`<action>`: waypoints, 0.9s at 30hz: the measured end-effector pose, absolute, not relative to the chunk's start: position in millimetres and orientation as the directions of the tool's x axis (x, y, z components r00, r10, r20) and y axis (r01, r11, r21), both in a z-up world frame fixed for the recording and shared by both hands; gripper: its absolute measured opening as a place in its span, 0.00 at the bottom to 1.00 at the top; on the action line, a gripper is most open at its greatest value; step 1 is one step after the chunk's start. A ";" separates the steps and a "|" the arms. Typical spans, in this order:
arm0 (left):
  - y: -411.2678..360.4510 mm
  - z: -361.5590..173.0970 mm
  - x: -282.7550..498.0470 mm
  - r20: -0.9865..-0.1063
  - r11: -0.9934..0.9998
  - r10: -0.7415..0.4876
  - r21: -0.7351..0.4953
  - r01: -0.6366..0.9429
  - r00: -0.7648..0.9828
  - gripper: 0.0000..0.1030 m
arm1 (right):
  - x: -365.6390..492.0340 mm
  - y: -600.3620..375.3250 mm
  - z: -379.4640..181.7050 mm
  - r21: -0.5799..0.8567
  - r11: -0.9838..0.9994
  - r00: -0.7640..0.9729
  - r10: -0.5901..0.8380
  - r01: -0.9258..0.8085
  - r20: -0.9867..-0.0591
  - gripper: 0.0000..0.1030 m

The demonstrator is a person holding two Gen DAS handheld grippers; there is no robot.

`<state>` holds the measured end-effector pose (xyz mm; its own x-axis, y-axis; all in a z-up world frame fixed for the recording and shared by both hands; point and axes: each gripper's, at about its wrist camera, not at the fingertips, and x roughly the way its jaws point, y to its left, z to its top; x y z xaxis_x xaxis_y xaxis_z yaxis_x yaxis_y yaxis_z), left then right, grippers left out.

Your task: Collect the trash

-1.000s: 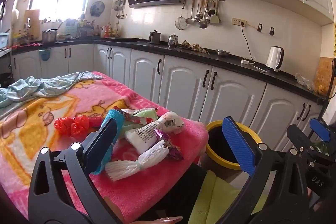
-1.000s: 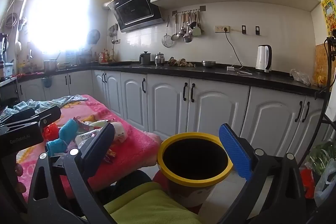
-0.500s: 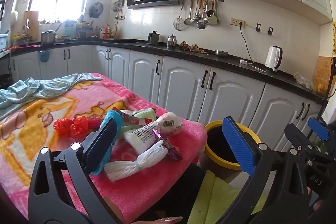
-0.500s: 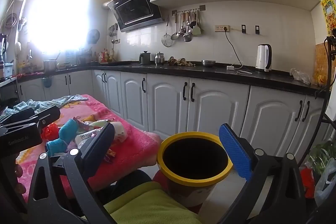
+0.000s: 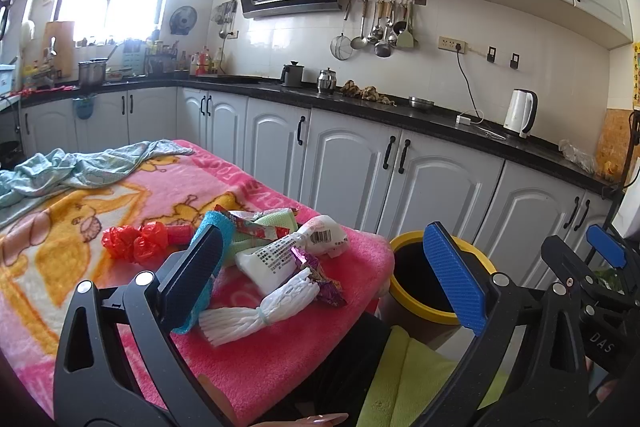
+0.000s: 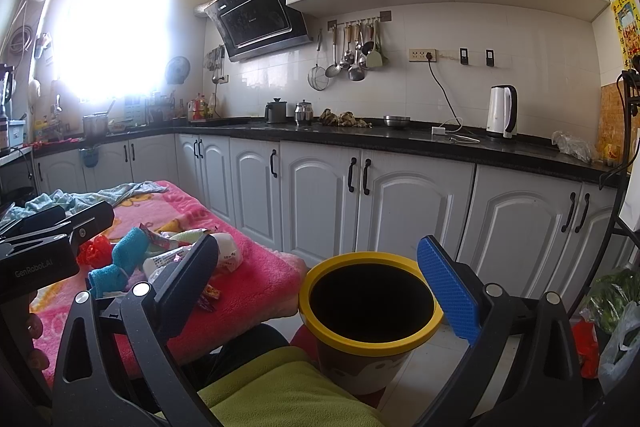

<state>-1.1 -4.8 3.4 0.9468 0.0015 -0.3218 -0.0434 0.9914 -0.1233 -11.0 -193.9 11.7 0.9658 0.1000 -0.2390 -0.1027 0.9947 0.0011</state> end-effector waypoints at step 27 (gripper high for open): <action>1.9 3.3 -1.8 -0.322 0.989 0.005 -0.138 -0.052 0.947 0.90 | -9.8 -189.5 11.4 -0.005 0.994 0.965 0.105 -0.110 -0.239 0.94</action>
